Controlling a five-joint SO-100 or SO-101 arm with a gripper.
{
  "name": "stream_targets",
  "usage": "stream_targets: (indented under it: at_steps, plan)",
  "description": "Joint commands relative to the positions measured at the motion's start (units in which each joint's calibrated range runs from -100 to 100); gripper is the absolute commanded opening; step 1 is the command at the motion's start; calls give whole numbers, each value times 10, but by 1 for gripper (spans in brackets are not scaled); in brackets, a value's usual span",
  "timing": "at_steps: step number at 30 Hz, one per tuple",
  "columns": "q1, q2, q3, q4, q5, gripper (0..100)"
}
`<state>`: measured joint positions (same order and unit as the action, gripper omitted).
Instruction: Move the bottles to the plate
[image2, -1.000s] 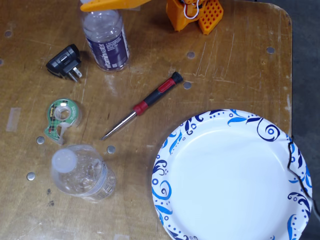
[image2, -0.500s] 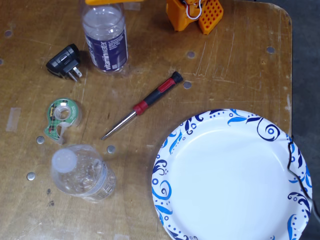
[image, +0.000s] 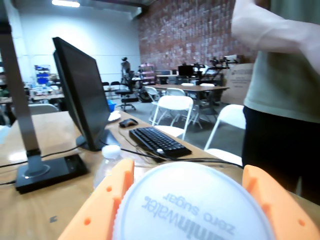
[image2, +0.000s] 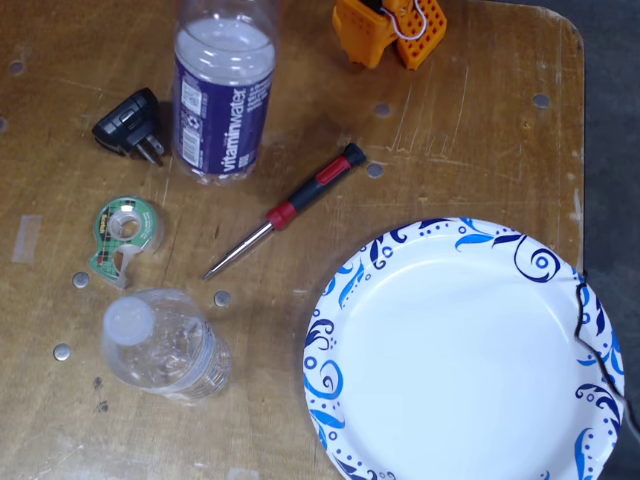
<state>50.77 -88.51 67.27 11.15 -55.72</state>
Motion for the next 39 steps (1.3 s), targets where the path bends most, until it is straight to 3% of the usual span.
stream_targets:
  at_steps: [1,7,19,31,39]
  plan:
    - [-62,91,-85,-35,3,16]
    - [-188,228,-190,-35,3,16]
    - [-296,372,-247,-39,2,16]
    - [-417,536,-243,-185,-2,16]
    - [-479,575,-201,-203,-2,16]
